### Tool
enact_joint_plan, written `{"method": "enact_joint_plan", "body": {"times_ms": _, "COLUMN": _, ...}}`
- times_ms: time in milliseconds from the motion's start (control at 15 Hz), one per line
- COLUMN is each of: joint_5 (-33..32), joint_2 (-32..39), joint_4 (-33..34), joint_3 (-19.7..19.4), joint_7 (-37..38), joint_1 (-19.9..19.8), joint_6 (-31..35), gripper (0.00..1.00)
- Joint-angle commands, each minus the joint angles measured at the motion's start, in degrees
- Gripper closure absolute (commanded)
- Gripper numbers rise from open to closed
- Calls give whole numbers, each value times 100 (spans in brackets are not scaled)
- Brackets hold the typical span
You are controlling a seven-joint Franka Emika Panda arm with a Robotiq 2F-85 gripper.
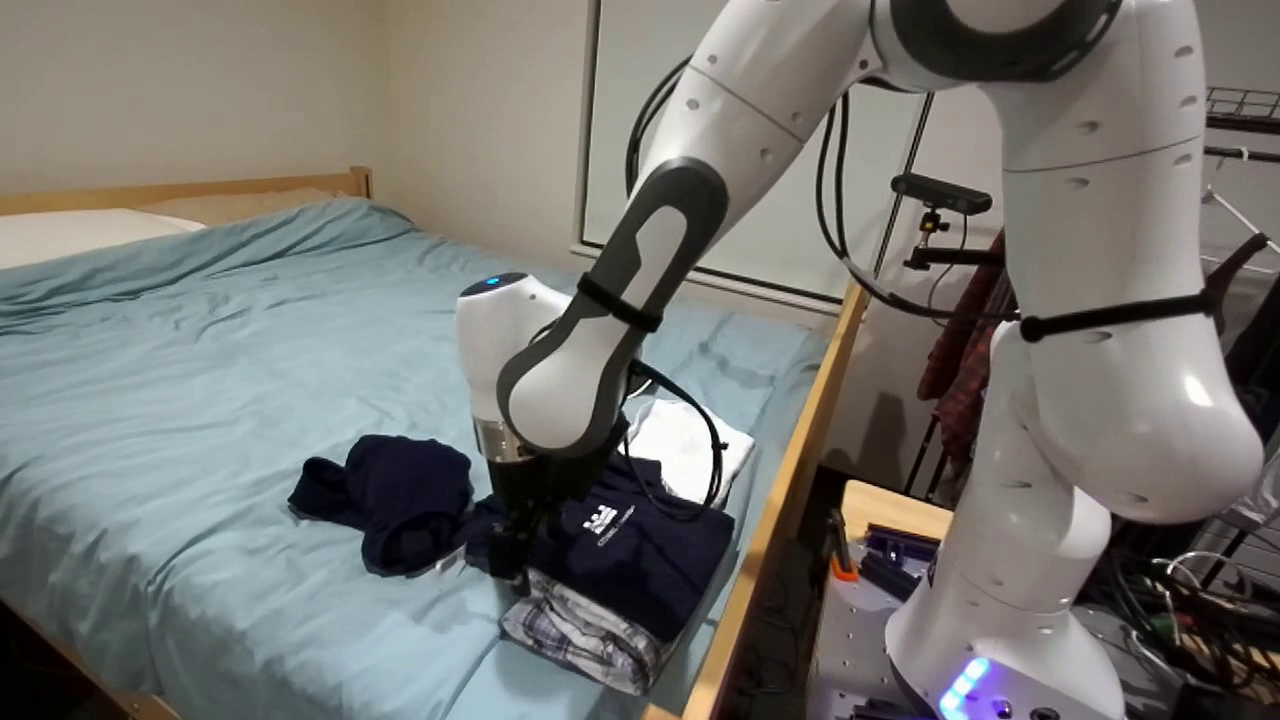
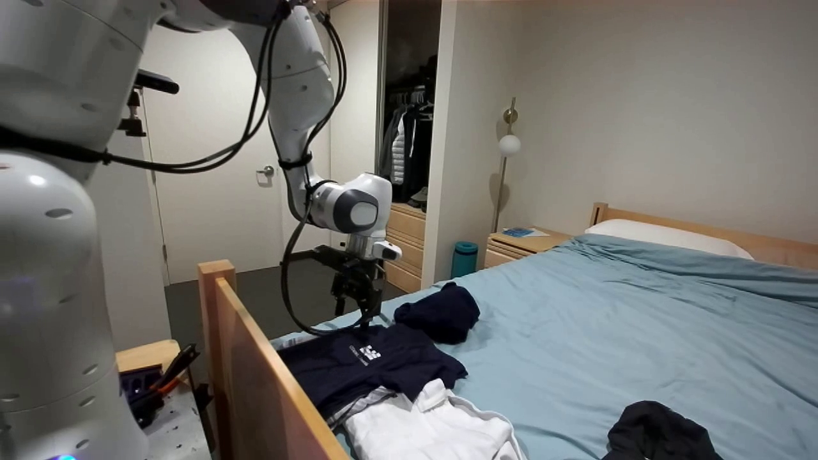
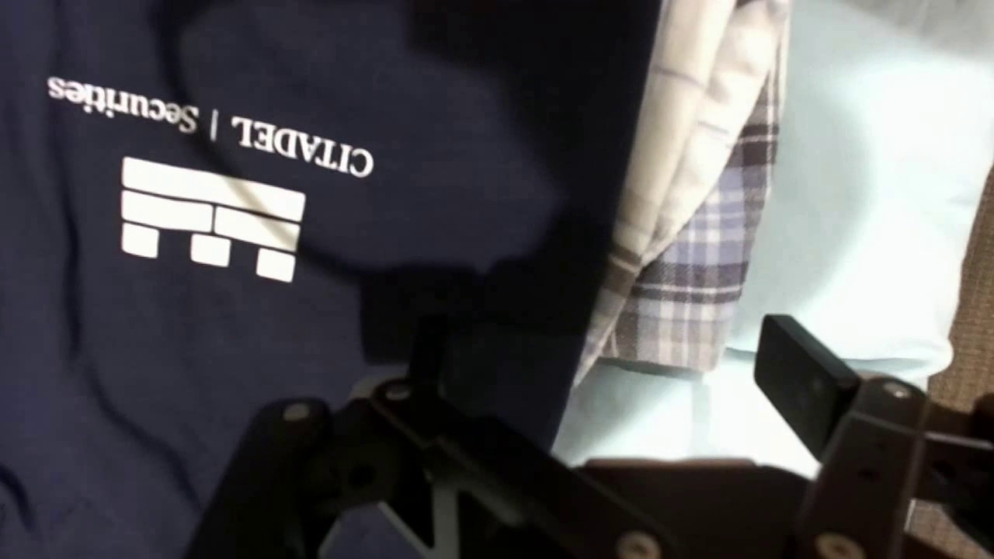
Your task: Pick the shirts on the bottom left side of the bed and place them on top of the blue shirt
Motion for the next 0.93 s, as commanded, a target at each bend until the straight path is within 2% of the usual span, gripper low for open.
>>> {"method": "enact_joint_plan", "body": {"times_ms": 0, "joint_5": -424, "joint_2": 425, "joint_4": 625, "joint_3": -288, "joint_7": 727, "joint_1": 332, "joint_6": -858, "gripper": 0}}
{"method": "enact_joint_plan", "body": {"times_ms": 133, "joint_5": -602, "joint_2": 558, "joint_4": 909, "joint_3": -405, "joint_7": 1074, "joint_1": 477, "joint_6": -1521, "gripper": 0}}
{"method": "enact_joint_plan", "body": {"times_ms": 267, "joint_5": -663, "joint_2": 665, "joint_4": 1109, "joint_3": -423, "joint_7": 1218, "joint_1": 516, "joint_6": -1815, "gripper": 0}}
{"method": "enact_joint_plan", "body": {"times_ms": 467, "joint_5": -646, "joint_2": 779, "joint_4": 1259, "joint_3": -377, "joint_7": 1218, "joint_1": 492, "joint_6": -1638, "gripper": 0}}
{"method": "enact_joint_plan", "body": {"times_ms": 667, "joint_5": -281, "joint_2": 860, "joint_4": 1315, "joint_3": -123, "joint_7": 701, "joint_1": 274, "joint_6": -1250, "gripper": 0}}
{"method": "enact_joint_plan", "body": {"times_ms": 733, "joint_5": -506, "joint_2": 776, "joint_4": 1258, "joint_3": -287, "joint_7": 1022, "joint_1": 428, "joint_6": -1451, "gripper": 0}}
{"method": "enact_joint_plan", "body": {"times_ms": 867, "joint_5": -431, "joint_2": 826, "joint_4": 1292, "joint_3": -223, "joint_7": 945, "joint_1": 409, "joint_6": -1338, "gripper": 0}}
